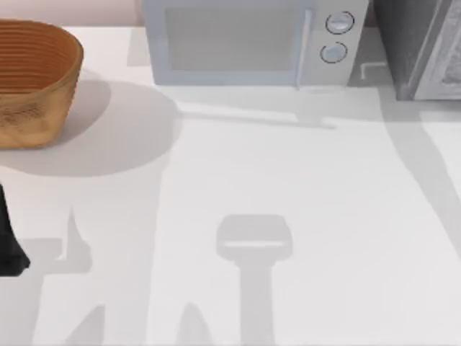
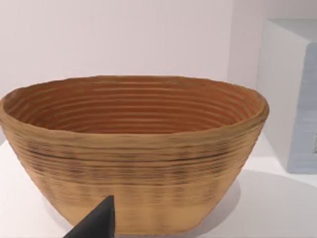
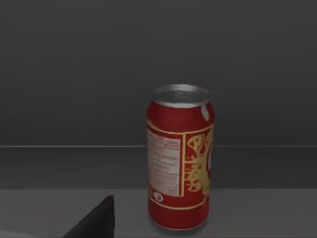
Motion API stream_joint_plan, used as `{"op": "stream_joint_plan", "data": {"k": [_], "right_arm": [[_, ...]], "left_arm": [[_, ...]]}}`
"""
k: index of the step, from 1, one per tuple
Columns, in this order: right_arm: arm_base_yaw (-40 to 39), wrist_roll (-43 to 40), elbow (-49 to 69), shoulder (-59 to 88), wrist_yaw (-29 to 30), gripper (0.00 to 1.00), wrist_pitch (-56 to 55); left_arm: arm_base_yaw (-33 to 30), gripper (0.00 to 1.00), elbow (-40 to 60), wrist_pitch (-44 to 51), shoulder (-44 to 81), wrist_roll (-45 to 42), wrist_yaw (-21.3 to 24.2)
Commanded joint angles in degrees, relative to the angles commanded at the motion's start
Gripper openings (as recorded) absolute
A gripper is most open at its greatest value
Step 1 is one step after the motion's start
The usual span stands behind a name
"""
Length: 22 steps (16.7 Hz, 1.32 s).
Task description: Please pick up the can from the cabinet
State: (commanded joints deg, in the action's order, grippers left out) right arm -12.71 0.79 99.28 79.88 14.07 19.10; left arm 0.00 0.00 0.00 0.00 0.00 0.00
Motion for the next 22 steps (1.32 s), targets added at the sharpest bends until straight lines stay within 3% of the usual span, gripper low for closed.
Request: {"op": "stream_joint_plan", "data": {"k": [5, 22], "right_arm": [[-2.75, -0.12, -0.51, 4.64, 3.16, 1.00, -5.24], [0.20, -0.10, 12.61, 17.37, 0.41, 1.00, -4.90]], "left_arm": [[0.00, 1.00, 0.00, 0.00, 0.00, 0.00, 0.00], [0.00, 1.00, 0.00, 0.00, 0.00, 0.00, 0.00]]}}
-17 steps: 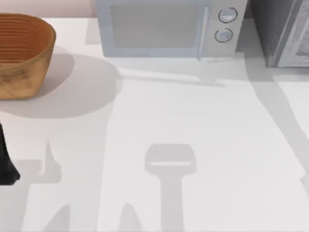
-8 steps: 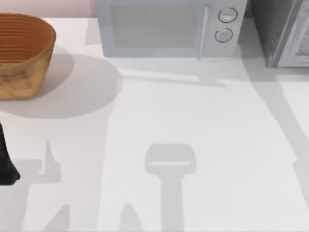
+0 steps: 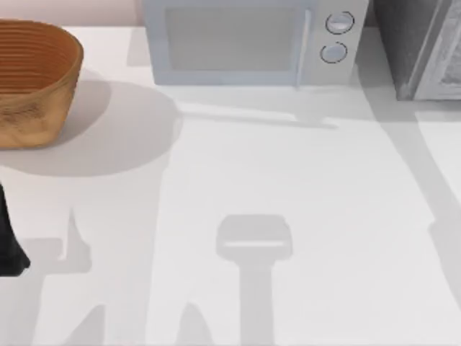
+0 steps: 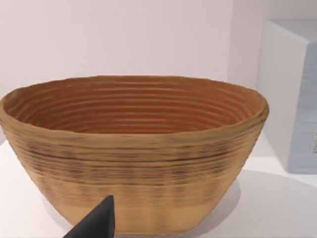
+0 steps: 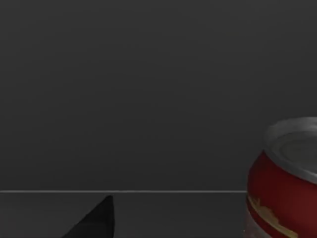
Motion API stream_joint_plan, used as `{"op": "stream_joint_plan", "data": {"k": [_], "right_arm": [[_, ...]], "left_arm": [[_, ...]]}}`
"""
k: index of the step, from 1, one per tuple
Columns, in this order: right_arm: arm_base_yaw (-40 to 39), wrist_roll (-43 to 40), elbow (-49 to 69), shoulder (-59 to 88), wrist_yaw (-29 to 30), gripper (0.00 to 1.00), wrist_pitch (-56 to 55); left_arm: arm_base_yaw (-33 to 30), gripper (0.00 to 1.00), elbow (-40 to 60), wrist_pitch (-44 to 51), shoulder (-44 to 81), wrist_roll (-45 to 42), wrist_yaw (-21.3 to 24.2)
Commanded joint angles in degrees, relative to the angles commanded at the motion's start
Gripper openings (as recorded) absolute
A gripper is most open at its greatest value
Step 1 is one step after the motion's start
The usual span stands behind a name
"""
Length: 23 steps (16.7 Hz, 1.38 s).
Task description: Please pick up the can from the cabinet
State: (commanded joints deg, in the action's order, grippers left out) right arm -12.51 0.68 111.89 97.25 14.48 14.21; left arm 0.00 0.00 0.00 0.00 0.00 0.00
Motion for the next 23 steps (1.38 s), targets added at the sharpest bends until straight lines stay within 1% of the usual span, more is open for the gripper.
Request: {"op": "stream_joint_plan", "data": {"k": [13, 14, 23], "right_arm": [[0.00, 0.00, 0.00, 0.00, 0.00, 0.02, 0.00], [0.00, 0.00, 0.00, 0.00, 0.00, 0.00, 0.00], [-0.22, 0.07, -0.05, -0.23, 0.06, 0.00, 0.16]], "left_arm": [[0.00, 1.00, 0.00, 0.00, 0.00, 0.00, 0.00], [0.00, 1.00, 0.00, 0.00, 0.00, 0.00, 0.00], [0.00, 1.00, 0.00, 0.00, 0.00, 0.00, 0.00]]}}
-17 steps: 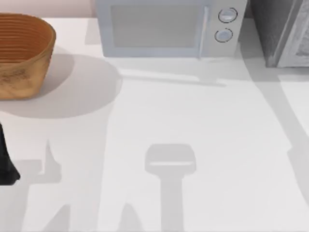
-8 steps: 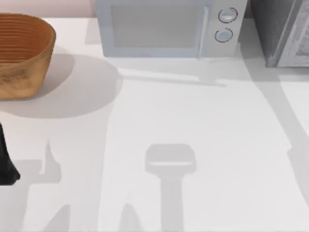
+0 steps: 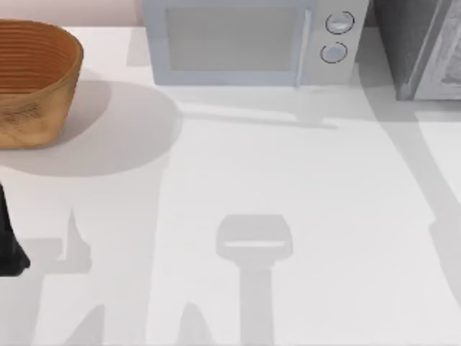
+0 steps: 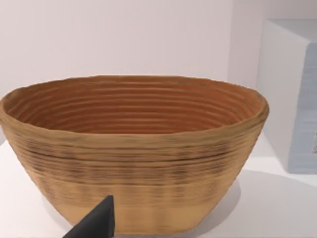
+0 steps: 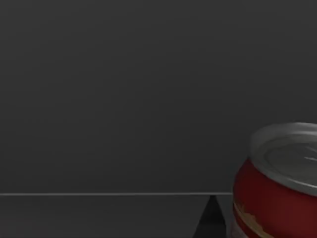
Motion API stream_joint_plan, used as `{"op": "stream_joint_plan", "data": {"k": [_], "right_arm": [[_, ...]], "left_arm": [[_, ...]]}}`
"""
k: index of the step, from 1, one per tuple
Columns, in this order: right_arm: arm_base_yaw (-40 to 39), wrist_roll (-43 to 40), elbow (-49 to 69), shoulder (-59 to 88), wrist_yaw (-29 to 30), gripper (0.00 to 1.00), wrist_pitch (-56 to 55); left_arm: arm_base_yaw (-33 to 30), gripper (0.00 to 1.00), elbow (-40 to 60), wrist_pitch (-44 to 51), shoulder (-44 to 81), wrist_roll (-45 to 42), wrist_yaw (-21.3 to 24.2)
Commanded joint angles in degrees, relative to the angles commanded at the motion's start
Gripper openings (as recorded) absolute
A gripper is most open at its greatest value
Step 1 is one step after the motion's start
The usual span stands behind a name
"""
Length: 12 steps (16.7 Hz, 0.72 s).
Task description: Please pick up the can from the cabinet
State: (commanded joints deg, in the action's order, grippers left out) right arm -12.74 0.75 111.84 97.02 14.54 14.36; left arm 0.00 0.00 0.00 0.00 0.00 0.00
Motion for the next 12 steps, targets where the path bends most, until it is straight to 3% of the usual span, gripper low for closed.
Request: {"op": "stream_joint_plan", "data": {"k": [12], "right_arm": [[-13.34, -0.14, -4.19, -24.56, 13.02, 0.00, 20.50]], "left_arm": [[0.00, 1.00, 0.00, 0.00, 0.00, 0.00, 0.00]]}}
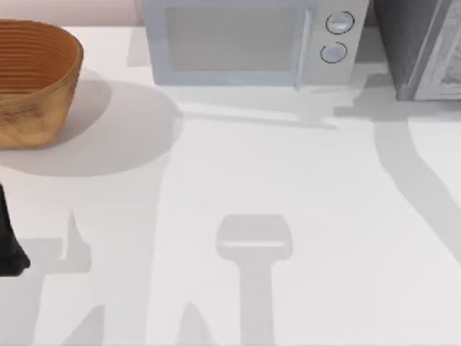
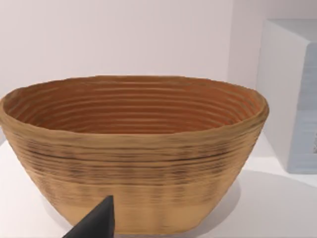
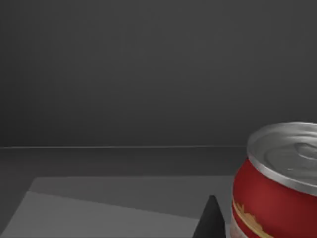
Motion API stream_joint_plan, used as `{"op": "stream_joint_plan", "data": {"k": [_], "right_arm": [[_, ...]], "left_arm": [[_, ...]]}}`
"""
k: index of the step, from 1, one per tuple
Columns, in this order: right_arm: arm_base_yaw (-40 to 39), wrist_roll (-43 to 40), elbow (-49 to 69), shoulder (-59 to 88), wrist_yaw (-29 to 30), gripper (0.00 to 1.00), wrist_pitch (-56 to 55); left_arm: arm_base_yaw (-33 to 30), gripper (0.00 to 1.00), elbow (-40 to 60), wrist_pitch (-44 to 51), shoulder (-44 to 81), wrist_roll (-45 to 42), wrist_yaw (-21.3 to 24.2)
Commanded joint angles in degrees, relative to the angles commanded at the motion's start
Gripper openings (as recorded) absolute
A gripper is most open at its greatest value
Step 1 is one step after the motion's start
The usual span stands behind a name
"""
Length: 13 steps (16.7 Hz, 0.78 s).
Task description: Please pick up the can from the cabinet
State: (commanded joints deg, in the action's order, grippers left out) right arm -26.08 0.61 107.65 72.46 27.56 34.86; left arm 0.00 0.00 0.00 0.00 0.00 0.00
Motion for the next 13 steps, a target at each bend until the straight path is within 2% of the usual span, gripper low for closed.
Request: {"op": "stream_joint_plan", "data": {"k": [7, 10, 13], "right_arm": [[1.33, 0.07, -3.50, -2.69, -1.03, 0.00, -1.56], [3.79, 0.04, -12.64, -9.10, -3.11, 0.00, -4.70], [7.30, -0.04, -27.05, -18.31, -6.26, 0.00, -9.09]], "left_arm": [[0.00, 1.00, 0.00, 0.00, 0.00, 0.00, 0.00], [0.00, 1.00, 0.00, 0.00, 0.00, 0.00, 0.00], [0.00, 1.00, 0.00, 0.00, 0.00, 0.00, 0.00]]}}
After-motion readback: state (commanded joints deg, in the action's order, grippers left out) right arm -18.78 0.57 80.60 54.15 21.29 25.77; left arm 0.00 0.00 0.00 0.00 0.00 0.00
